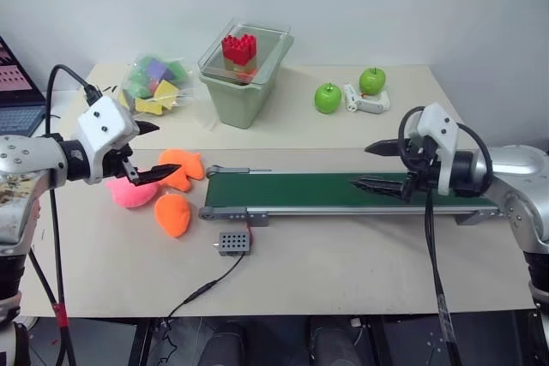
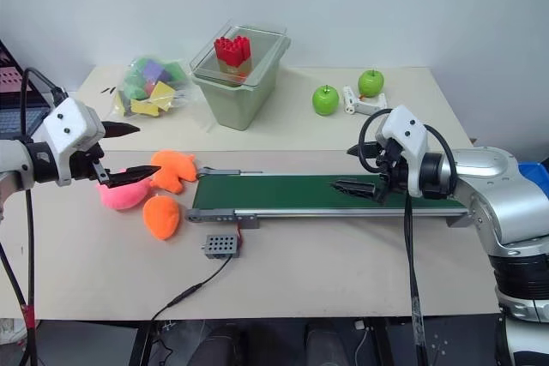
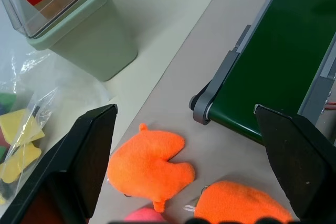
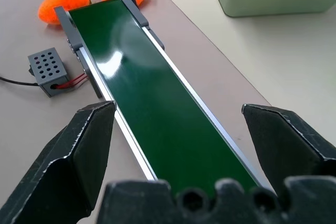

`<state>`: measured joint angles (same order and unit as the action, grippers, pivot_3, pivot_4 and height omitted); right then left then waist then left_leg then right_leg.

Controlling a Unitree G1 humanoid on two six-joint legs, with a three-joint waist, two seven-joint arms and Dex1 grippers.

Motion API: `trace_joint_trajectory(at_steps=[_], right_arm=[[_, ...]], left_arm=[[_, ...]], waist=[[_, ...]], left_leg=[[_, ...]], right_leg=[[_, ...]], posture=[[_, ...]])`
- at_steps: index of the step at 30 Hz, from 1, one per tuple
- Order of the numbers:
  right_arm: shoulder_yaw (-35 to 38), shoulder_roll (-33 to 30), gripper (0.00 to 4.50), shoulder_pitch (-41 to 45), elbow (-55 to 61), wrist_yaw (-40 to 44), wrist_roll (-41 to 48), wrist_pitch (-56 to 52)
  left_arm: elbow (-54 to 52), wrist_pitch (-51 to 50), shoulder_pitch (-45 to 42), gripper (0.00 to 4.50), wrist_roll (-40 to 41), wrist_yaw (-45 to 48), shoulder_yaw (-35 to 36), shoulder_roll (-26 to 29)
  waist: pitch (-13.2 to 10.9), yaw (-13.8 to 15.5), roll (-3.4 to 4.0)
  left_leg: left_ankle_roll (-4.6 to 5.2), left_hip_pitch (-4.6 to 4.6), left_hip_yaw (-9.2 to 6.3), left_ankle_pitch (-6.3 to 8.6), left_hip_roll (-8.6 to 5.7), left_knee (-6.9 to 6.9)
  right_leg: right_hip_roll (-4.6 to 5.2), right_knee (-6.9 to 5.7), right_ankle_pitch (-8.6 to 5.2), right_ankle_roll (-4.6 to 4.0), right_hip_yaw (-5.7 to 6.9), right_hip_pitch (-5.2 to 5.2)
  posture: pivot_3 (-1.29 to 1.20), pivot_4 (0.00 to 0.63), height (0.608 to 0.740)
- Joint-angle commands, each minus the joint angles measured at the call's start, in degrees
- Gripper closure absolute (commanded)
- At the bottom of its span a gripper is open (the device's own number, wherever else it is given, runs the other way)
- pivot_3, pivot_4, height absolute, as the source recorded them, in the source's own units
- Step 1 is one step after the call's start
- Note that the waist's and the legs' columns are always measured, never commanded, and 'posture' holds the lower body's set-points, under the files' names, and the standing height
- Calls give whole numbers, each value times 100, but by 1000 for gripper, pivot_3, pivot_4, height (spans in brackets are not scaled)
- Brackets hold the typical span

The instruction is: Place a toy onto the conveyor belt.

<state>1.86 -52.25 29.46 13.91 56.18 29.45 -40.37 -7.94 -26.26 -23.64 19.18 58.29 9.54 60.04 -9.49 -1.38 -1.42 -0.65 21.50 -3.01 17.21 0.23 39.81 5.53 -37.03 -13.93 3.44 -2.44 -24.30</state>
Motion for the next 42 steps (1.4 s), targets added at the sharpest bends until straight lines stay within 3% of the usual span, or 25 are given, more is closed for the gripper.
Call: trace_joint_trajectory(at_steps=[1,5,11,13,17,21,26,31,37,42], right_arm=[[259,-7,0,16,174,-64,48,36],[236,-47,0,65,78,-27,10,79],[135,-80,0,184,-60,95,-51,133],[96,-65,0,243,-109,132,-60,140],[50,-81,0,347,-185,255,-98,140],[34,-120,0,414,-230,414,-119,147],[-18,-98,0,523,-303,510,-168,153],[-89,-55,0,625,-407,586,-238,187],[-144,-17,0,721,-513,642,-306,230],[-220,38,0,850,-604,704,-372,264]], left_arm=[[116,125,-119,41,-57,-12,50,29],[65,-567,-45,41,535,-53,458,-140],[-139,-2382,544,41,2006,-94,1703,-285],[88,-3485,564,41,2778,-619,2379,-636],[-46,-4389,774,41,3453,-1263,3014,-1078],[-14,-4818,772,41,3867,-1810,3491,-1261],[525,-5123,1023,41,3825,-2335,3887,-1308],[914,-5698,1212,41,4057,-2906,4284,-1748],[1096,-5780,1058,41,4178,-3548,4770,-2026],[1791,-5245,1105,41,4233,-4161,5679,-2378]], waist=[[0,0,0],[0,-3,0],[0,-97,0],[0,-108,0],[0,-109,-1],[0,-103,0],[0,-110,0],[0,-106,0],[1,-76,-3],[1,-105,-2]], left_leg=[[0,0,0,0,0,0],[0,0,0,0,0,0],[4,0,-2,2,2,0],[5,-1,-3,3,2,0],[5,-14,-4,3,3,4],[2,-14,-5,1,3,4],[1,-21,-4,1,2,0],[0,-24,-2,1,2,-1],[-18,-24,-8,-9,1,-1],[-22,-28,-6,-12,-7,-4]], right_leg=[[0,0,0,0,0,0],[0,-1,0,0,0,0],[0,0,0,0,0,-1],[0,-1,0,0,1,-1],[0,-5,0,0,0,7],[1,-5,0,0,-1,5],[2,-3,0,0,-3,5],[3,-1,0,-1,-7,4],[6,1,0,-2,-3,3],[16,1,1,-2,-6,2]], posture=[[0,150,740],[0,150,740],[0,150,740],[0,150,740],[0,150,740],[0,150,740],[0,150,740],[0,150,740],[0,150,740],[0,150,740]])
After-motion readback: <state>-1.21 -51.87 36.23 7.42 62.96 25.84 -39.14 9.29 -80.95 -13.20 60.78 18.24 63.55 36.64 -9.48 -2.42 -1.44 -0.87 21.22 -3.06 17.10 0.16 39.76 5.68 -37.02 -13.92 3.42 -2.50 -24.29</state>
